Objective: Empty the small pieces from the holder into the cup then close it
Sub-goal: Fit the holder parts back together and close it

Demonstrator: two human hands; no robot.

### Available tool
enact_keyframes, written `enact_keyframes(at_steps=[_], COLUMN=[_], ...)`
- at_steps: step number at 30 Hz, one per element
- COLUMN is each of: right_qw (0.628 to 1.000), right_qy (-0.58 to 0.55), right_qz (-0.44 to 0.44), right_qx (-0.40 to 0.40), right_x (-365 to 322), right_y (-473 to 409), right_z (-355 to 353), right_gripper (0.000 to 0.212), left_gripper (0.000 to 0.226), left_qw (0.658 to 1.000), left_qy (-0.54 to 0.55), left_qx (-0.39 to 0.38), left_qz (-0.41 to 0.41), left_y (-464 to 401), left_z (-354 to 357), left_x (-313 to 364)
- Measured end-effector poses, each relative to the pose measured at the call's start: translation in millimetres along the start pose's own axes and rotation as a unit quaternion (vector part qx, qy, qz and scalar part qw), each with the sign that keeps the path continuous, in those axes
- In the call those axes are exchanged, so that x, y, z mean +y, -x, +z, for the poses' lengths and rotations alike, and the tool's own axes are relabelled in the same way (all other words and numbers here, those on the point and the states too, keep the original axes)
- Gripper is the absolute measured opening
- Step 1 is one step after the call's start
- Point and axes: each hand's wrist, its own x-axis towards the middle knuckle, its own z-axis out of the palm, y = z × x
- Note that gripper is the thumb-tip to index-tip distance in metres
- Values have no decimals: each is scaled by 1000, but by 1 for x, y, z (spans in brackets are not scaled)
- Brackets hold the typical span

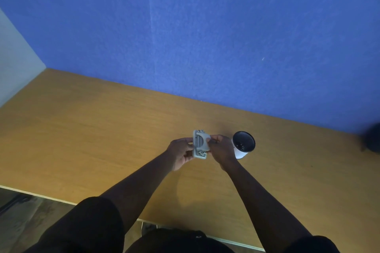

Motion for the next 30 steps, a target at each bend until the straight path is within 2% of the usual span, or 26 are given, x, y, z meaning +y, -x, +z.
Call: enact_keyframes(at_steps=[6,13,18,30], right_qw=[1000,999,999,996], right_qy=[-17,-32,34,34], right_qz=[6,13,-22,-60], right_qx=[0,-30,20,-49], right_x=[-2,-4,-10,-8], right_y=[0,4,7,2], right_z=[0,1,1,-5], right_gripper=[20,21,25,20], left_gripper=[45,46,49,45], left_qw=[999,998,997,995], left_qy=[-1,-28,-32,-57], left_qx=[-54,-26,-34,-43], left_qz=[-1,40,58,65], left_y=[7,8,9,14], left_z=[-2,-3,-9,-15], left_x=[2,-3,-8,-12])
